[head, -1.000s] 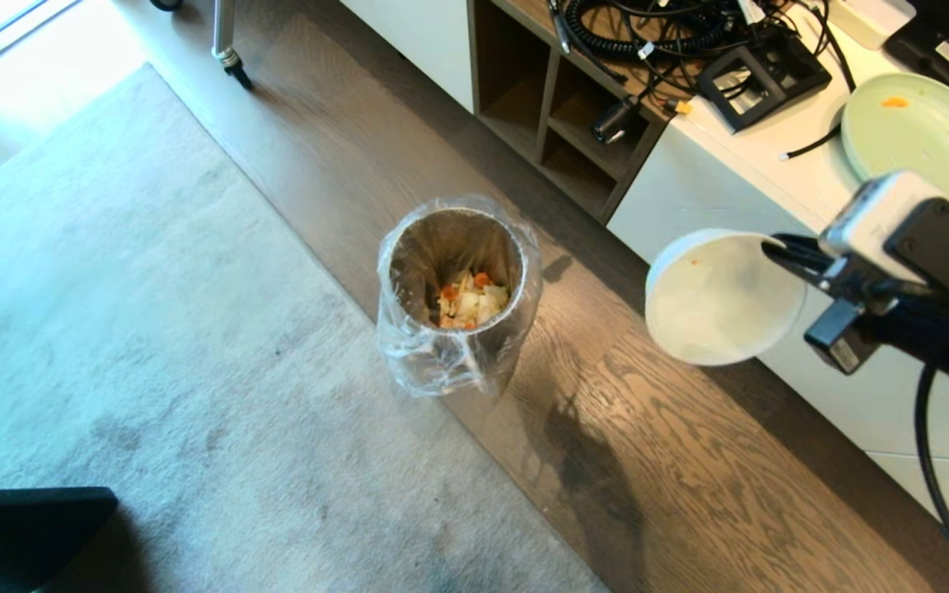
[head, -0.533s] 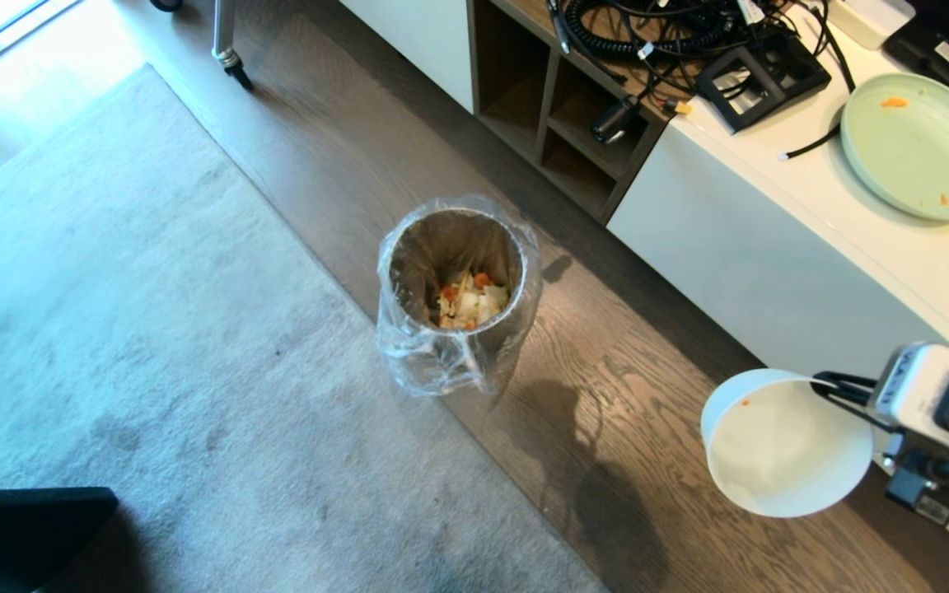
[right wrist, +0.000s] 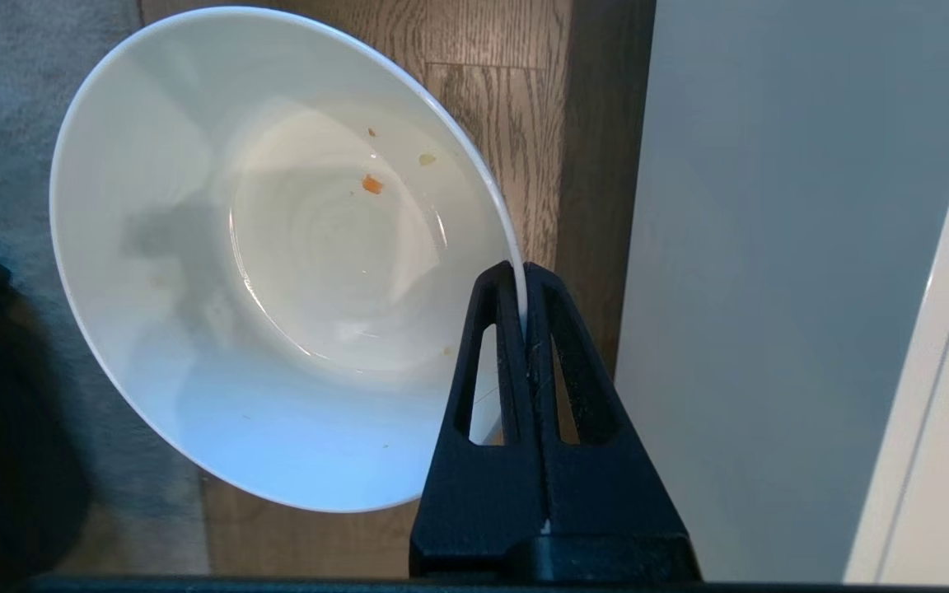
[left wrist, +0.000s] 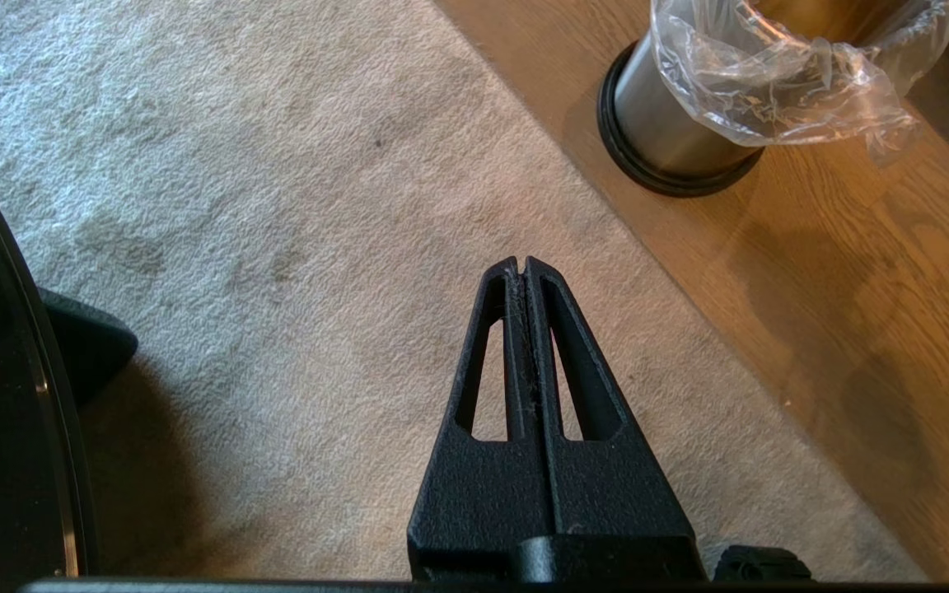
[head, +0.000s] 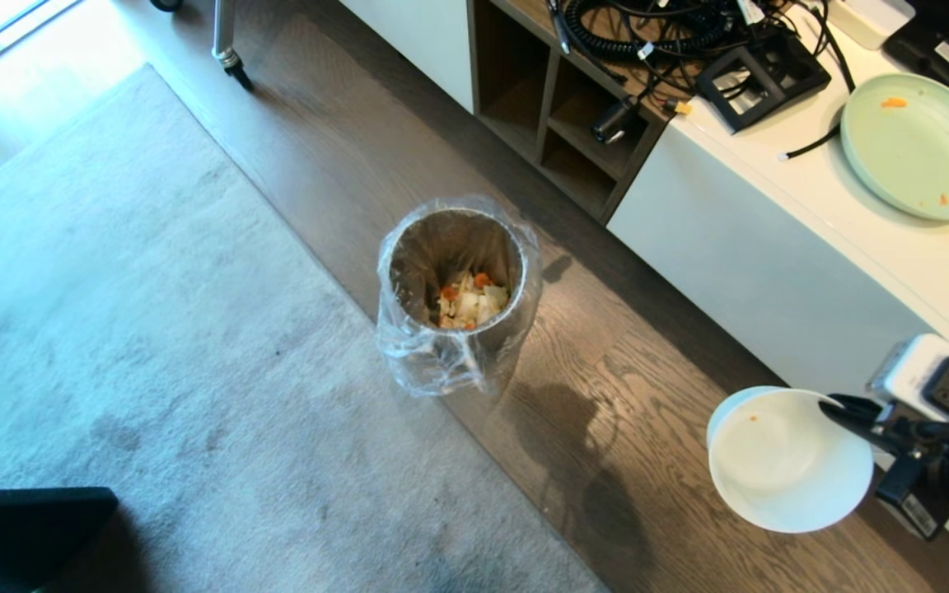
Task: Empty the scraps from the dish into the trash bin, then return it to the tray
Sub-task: Put the bowl back to the table
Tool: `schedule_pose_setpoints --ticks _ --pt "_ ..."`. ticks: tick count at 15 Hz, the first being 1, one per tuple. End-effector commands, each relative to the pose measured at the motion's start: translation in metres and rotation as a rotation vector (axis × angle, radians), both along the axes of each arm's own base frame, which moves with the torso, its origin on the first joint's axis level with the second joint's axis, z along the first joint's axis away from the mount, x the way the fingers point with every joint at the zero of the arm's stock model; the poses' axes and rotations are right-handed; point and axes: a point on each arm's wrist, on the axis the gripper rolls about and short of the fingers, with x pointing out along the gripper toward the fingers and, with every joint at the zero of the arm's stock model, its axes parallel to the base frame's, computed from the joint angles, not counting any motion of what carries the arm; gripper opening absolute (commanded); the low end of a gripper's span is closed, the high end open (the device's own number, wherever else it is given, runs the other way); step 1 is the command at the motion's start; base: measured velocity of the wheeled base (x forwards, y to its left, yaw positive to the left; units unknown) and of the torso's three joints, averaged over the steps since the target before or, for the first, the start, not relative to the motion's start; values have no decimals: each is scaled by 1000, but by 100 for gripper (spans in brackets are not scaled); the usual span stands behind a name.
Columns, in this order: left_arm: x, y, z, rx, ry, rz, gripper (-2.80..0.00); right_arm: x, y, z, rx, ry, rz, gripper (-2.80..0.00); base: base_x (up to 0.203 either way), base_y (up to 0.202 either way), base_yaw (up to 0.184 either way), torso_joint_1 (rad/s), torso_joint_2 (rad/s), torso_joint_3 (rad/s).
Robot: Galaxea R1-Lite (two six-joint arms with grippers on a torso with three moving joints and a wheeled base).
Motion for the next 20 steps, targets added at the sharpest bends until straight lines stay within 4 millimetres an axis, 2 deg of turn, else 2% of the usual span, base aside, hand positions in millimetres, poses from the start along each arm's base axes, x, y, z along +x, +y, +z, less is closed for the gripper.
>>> schedule_pose_setpoints --ticks 1,5,9,12,17,20 --pt "0 0 0 -1 -1 1 -280 10 -3 -6 143 62 -111 -280 0 0 0 0 0 0" --pt "0 0 0 -1 -1 1 -280 1 -26 -28 358 81 -319 -280 0 0 0 0 0 0" --pt "0 0 0 -1 1 1 -280 -21 -52 -63 420 29 -484 -280 0 0 0 0 0 0" --pt "0 0 0 -1 -1 1 -280 -56 -62 -80 497 1 -436 -280 0 0 0 0 0 0" --pt "0 0 0 -1 -1 1 -280 -109 -62 -104 552 39 -405 -280 0 0 0 0 0 0" --pt "0 0 0 -1 -1 1 -280 -129 -61 -118 571 39 -374 -280 0 0 0 0 0 0"
